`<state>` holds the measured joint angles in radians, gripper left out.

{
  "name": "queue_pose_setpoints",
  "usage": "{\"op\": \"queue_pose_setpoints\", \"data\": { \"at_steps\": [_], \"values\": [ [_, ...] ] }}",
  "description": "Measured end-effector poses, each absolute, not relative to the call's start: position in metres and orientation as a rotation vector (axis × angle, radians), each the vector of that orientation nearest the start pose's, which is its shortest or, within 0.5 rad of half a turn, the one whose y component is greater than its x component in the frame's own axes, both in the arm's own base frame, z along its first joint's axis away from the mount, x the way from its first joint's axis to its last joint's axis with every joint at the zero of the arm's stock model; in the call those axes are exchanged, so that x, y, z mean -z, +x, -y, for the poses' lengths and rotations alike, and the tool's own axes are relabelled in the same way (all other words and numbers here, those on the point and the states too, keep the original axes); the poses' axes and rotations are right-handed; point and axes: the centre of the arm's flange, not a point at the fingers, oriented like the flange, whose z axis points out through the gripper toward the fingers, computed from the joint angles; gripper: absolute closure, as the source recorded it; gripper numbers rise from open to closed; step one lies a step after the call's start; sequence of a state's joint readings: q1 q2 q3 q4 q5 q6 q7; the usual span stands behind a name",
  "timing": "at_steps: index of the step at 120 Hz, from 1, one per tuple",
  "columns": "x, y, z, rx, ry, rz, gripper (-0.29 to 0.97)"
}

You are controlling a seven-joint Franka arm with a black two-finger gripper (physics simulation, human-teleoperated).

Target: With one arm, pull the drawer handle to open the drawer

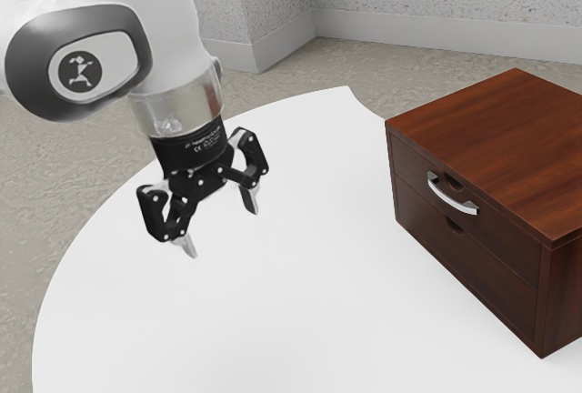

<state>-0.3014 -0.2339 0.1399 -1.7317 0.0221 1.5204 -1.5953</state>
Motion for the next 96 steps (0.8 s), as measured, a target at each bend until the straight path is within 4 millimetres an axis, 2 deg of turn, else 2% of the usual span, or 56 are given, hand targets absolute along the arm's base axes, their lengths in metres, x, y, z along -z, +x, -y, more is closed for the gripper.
{"op": "queue_pose_setpoints", "data": {
  "at_steps": [16, 27, 33, 42, 47, 63, 74, 88, 96],
  "values": [
    [-0.658, 0.475, 0.064, 0.004, -2.399, 2.089, 0.00],
    [-0.641, 0.490, 0.070, -0.011, -2.393, 2.076, 0.00],
    [-0.632, 0.498, 0.080, -0.015, -2.401, 2.053, 0.00],
    [-0.621, 0.535, 0.097, -0.010, -2.415, 2.039, 0.00],
    [-0.617, 0.547, 0.106, -0.009, -2.445, 2.034, 0.00],
    [-0.605, 0.550, 0.129, 0.000, -2.552, 2.007, 0.00],
    [-0.603, 0.576, 0.150, 0.059, -2.620, 1.991, 0.00],
    [-0.592, 0.599, 0.193, 0.101, -2.712, 1.915, 0.00],
    [-0.588, 0.608, 0.199, 0.117, -2.734, 1.910, 0.00]
  ]
}}
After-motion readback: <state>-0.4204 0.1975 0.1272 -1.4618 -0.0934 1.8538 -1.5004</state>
